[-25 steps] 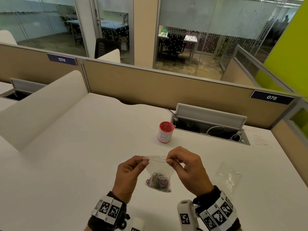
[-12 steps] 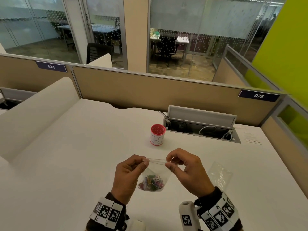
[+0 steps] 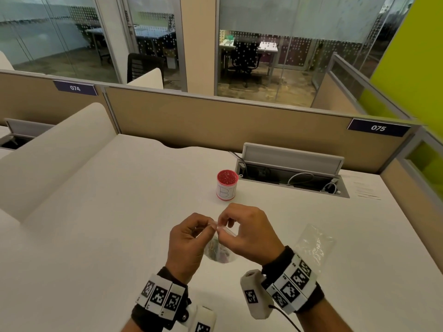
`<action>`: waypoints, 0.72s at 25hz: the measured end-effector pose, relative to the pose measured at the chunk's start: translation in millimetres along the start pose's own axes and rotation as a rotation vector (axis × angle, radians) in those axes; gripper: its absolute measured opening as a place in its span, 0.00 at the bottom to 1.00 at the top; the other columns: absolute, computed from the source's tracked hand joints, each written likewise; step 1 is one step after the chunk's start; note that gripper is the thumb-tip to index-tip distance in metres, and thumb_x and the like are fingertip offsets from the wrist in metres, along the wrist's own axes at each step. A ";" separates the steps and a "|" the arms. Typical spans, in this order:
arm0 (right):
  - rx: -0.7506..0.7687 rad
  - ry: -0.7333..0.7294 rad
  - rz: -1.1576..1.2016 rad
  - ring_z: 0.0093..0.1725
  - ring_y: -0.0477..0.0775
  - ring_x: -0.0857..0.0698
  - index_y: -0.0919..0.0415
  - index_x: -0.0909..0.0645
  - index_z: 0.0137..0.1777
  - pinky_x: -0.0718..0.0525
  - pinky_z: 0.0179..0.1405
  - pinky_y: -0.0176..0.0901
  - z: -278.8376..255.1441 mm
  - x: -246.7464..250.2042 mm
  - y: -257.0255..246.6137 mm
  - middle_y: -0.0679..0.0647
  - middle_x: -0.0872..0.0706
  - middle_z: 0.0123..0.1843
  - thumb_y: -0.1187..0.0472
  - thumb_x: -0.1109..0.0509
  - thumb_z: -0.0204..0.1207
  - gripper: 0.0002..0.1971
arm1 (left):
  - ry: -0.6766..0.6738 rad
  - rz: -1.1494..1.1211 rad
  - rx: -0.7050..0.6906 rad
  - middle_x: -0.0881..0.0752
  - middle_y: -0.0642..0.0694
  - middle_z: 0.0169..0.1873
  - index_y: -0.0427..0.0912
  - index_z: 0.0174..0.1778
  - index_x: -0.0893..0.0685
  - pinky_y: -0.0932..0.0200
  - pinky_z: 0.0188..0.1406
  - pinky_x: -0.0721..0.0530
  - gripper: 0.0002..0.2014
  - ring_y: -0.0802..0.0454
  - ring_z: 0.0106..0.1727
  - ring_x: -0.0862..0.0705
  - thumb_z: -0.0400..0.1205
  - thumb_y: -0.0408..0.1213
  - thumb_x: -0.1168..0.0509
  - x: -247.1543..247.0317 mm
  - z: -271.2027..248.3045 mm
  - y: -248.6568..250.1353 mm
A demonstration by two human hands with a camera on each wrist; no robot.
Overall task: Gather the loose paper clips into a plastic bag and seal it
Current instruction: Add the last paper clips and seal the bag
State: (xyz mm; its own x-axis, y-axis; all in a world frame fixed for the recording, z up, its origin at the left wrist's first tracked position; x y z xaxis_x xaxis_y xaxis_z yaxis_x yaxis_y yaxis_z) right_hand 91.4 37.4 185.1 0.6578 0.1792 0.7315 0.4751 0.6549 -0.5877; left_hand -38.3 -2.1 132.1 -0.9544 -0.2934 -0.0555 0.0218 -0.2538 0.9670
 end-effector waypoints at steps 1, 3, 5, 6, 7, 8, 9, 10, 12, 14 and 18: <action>0.002 -0.002 -0.009 0.36 0.43 0.19 0.53 0.16 0.40 0.14 0.38 0.44 0.0 -0.7 0.3 0.43 0.14 0.37 0.54 0.30 0.70 0.05 | 0.005 0.017 -0.005 0.12 0.43 0.33 0.39 0.36 0.13 0.61 0.41 0.15 0.12 0.49 0.37 0.14 0.70 0.45 0.32 0.5 -1.1 -0.6; 0.008 0.003 -0.008 0.35 0.43 0.19 0.54 0.16 0.39 0.15 0.37 0.45 -0.5 -2.1 1.0 0.44 0.14 0.36 0.55 0.31 0.70 0.05 | 0.019 0.042 -0.018 0.12 0.42 0.33 0.40 0.36 0.13 0.61 0.41 0.16 0.11 0.49 0.37 0.14 0.71 0.45 0.32 1.8 -2.4 -1.2; 0.011 0.014 0.020 0.34 0.43 0.19 0.54 0.15 0.36 0.15 0.35 0.45 -1.4 -3.0 1.3 0.44 0.15 0.34 0.56 0.30 0.70 0.04 | 0.027 0.055 -0.024 0.12 0.42 0.33 0.40 0.36 0.13 0.58 0.41 0.16 0.11 0.48 0.37 0.14 0.71 0.45 0.32 2.5 -3.8 -1.4; 0.009 0.016 0.041 0.34 0.43 0.19 0.55 0.15 0.36 0.16 0.35 0.45 -1.7 -3.0 1.7 0.44 0.15 0.34 0.57 0.30 0.69 0.04 | 0.024 0.062 -0.025 0.13 0.41 0.33 0.40 0.36 0.13 0.57 0.41 0.16 0.10 0.47 0.37 0.14 0.72 0.44 0.32 2.1 -4.6 -1.2; 0.004 0.014 0.061 0.34 0.43 0.19 0.55 0.15 0.35 0.16 0.34 0.44 -2.0 -2.5 2.7 0.44 0.15 0.34 0.57 0.29 0.69 0.04 | 0.022 0.068 -0.027 0.13 0.41 0.33 0.41 0.36 0.14 0.56 0.40 0.15 0.09 0.46 0.37 0.14 0.72 0.44 0.33 1.6 -5.5 -0.6; -0.003 0.005 0.075 0.34 0.43 0.19 0.54 0.15 0.36 0.16 0.35 0.44 -2.6 -1.9 4.3 0.43 0.15 0.34 0.57 0.29 0.69 0.04 | 0.023 0.068 -0.028 0.13 0.41 0.34 0.43 0.36 0.14 0.55 0.40 0.15 0.09 0.46 0.37 0.14 0.72 0.44 0.32 1.9 -6.1 -0.1; -0.011 -0.005 0.078 0.35 0.44 0.18 0.53 0.15 0.36 0.16 0.35 0.43 -3.5 -1.1 6.2 0.43 0.14 0.35 0.56 0.30 0.69 0.04 | 0.028 0.059 -0.023 0.13 0.41 0.34 0.44 0.35 0.14 0.55 0.40 0.14 0.08 0.46 0.37 0.14 0.72 0.44 0.32 3.0 -6.5 0.3; -0.018 -0.012 0.077 0.35 0.44 0.18 0.53 0.16 0.36 0.16 0.36 0.43 -4.3 0.4 8.3 0.42 0.14 0.35 0.54 0.31 0.69 0.05 | 0.038 0.046 -0.011 0.13 0.41 0.34 0.44 0.35 0.14 0.55 0.40 0.14 0.08 0.45 0.38 0.14 0.72 0.45 0.32 4.8 -6.2 0.6; -0.026 -0.007 0.089 0.34 0.44 0.19 0.53 0.17 0.35 0.16 0.33 0.43 -6.3 3.3 11.6 0.43 0.14 0.34 0.53 0.32 0.68 0.06 | 0.047 0.024 0.006 0.12 0.41 0.34 0.45 0.35 0.14 0.58 0.38 0.15 0.08 0.47 0.38 0.14 0.71 0.46 0.31 6.8 -5.4 1.3; -0.020 0.001 0.114 0.33 0.45 0.19 0.55 0.17 0.33 0.17 0.31 0.42 -7.2 4.7 11.8 0.44 0.15 0.33 0.54 0.32 0.67 0.07 | 0.039 0.015 0.007 0.13 0.42 0.34 0.43 0.35 0.14 0.62 0.37 0.16 0.09 0.50 0.37 0.15 0.71 0.45 0.31 4.8 -5.9 2.8; -0.029 -0.022 0.116 0.36 0.45 0.18 0.54 0.16 0.36 0.15 0.36 0.45 -9.8 6.7 18.1 0.43 0.14 0.35 0.54 0.33 0.68 0.06 | 0.086 -0.031 0.029 0.13 0.45 0.30 0.33 0.34 0.15 0.68 0.34 0.18 0.06 0.57 0.34 0.16 0.77 0.24 0.31 7.1 -6.5 4.9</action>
State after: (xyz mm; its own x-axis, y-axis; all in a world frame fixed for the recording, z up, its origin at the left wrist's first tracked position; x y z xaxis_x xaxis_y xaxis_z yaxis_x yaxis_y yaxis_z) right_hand 110.1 43.2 176.0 0.6967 0.2684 0.6652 0.4136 0.6073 -0.6783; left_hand -43.0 -11.4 134.9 -0.9255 -0.3639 -0.1051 -0.0168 -0.2377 0.9712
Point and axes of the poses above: each hand's wrist, its own z-axis towards the middle knuckle, its own x-axis out of the back of the hand, y = z × x, the point moved 6 cm from there along z, towards the middle knuckle
